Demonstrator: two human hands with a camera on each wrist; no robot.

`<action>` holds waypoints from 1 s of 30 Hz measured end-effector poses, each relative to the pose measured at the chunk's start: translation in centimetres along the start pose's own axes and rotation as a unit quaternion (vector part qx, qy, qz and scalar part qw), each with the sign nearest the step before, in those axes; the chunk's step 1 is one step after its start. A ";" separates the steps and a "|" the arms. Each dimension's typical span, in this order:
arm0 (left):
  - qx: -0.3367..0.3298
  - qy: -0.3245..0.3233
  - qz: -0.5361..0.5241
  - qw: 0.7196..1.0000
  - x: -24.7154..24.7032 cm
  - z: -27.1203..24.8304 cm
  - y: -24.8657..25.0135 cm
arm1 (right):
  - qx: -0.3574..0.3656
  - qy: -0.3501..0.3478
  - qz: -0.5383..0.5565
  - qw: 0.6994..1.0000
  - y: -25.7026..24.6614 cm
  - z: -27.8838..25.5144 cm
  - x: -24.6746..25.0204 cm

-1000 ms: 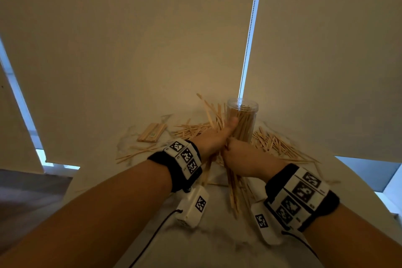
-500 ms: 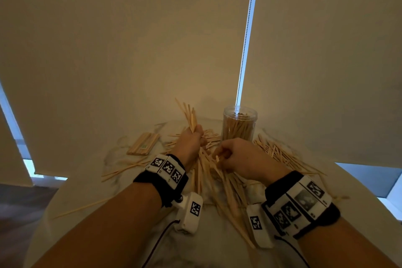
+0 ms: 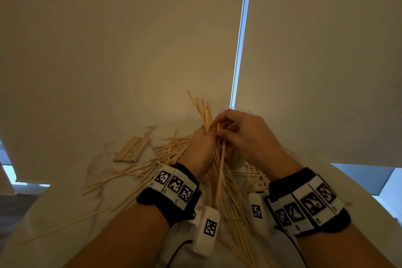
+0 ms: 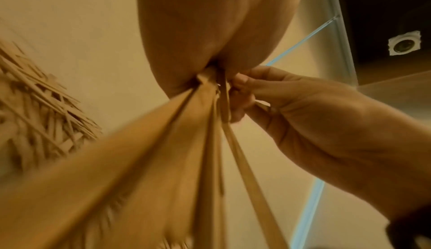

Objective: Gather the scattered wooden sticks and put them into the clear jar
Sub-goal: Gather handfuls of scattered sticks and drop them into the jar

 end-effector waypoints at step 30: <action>-0.105 0.115 -0.174 0.972 2.2 -0.4 3.7 | -0.067 -0.310 -0.003 0.948 0.3 -3.0 -4.1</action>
Point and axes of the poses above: each hand's wrist, its own z-axis towards the middle knuckle, its own x-axis out of the back of the hand, y = z × x, the point moved 9 cm from there along z, towards the middle knuckle, and after that the axes turned 11 degrees about -z, right-handed, at the moved point
